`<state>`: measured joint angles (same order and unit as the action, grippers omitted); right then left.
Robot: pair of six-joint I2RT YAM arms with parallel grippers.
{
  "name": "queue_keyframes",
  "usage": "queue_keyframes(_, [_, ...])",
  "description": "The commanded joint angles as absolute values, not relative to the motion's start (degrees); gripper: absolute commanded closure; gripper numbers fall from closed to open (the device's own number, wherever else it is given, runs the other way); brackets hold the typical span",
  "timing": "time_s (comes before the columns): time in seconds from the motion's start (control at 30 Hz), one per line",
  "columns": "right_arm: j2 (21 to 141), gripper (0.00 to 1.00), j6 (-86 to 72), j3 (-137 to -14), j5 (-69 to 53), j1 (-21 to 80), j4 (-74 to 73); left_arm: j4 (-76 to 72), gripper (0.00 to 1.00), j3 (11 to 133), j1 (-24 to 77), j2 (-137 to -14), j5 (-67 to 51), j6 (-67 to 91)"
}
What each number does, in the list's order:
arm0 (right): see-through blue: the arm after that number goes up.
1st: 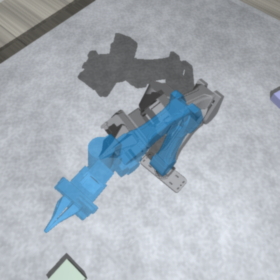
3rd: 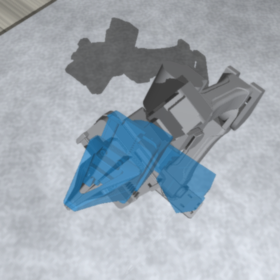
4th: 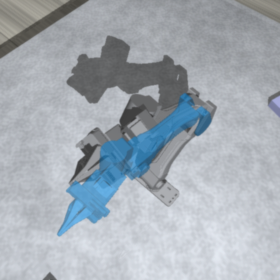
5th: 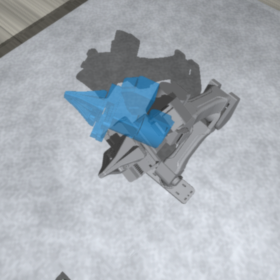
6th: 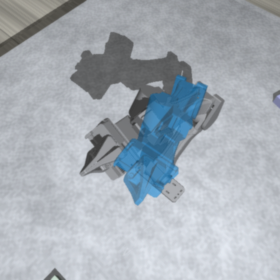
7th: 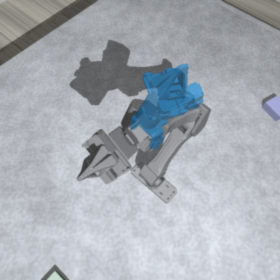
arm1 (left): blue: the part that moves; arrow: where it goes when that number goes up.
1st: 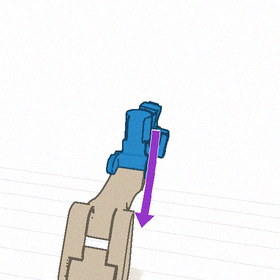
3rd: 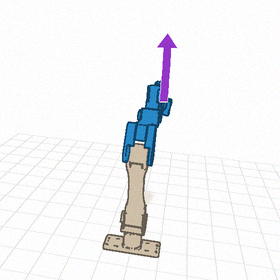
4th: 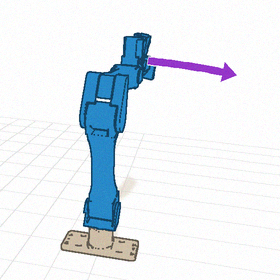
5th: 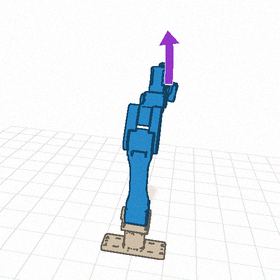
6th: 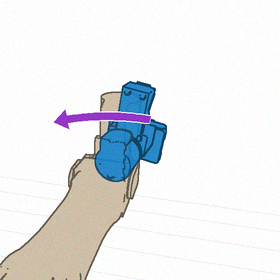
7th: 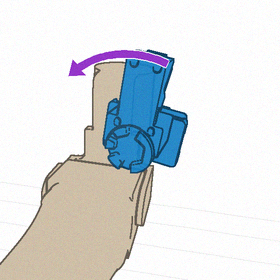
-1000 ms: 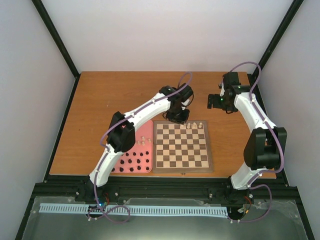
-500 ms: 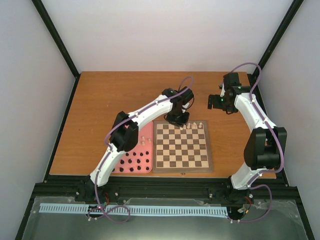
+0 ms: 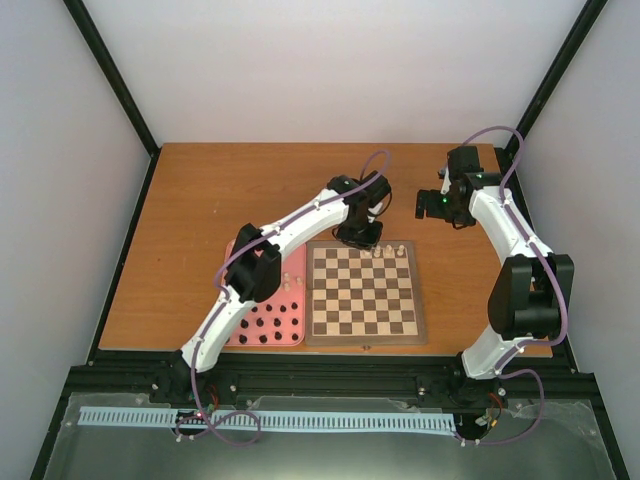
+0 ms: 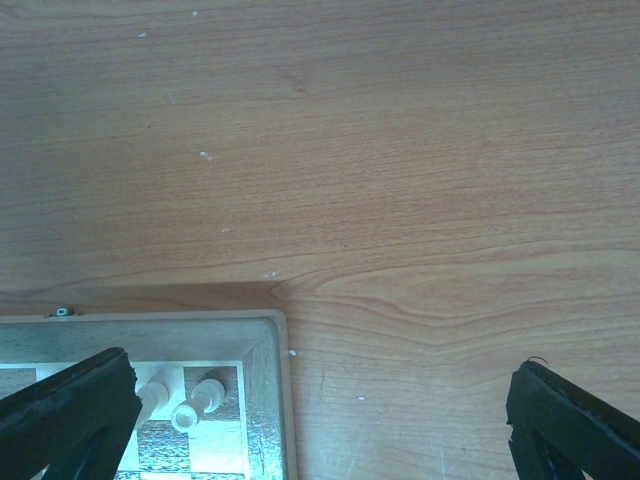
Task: Set up the chess pieces on the board
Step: Place the chess piece on the chessboard.
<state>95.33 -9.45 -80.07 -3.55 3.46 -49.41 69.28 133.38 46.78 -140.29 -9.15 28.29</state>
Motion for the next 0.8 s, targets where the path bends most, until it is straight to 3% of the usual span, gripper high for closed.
queue_keyframes(0.0, [94.2, 0.0, -9.6, -79.9, -4.0, 2.8, -48.6, 70.8, 0.99, 136.1, 47.5, -141.4, -8.1, 27.7])
queue_keyframes(0.43, [94.7, 0.0, -9.6, -80.0, -4.4, 2.8, -48.6, 71.9, 0.96, 137.4, 47.5, -142.1, -6.5, 26.9])
queue_keyframes(0.77, [95.1, 0.0, -9.6, -80.2, -5.0, 2.8, -48.6, 71.7, 0.85, 137.4, 47.5, -141.9, -7.6, 26.5])
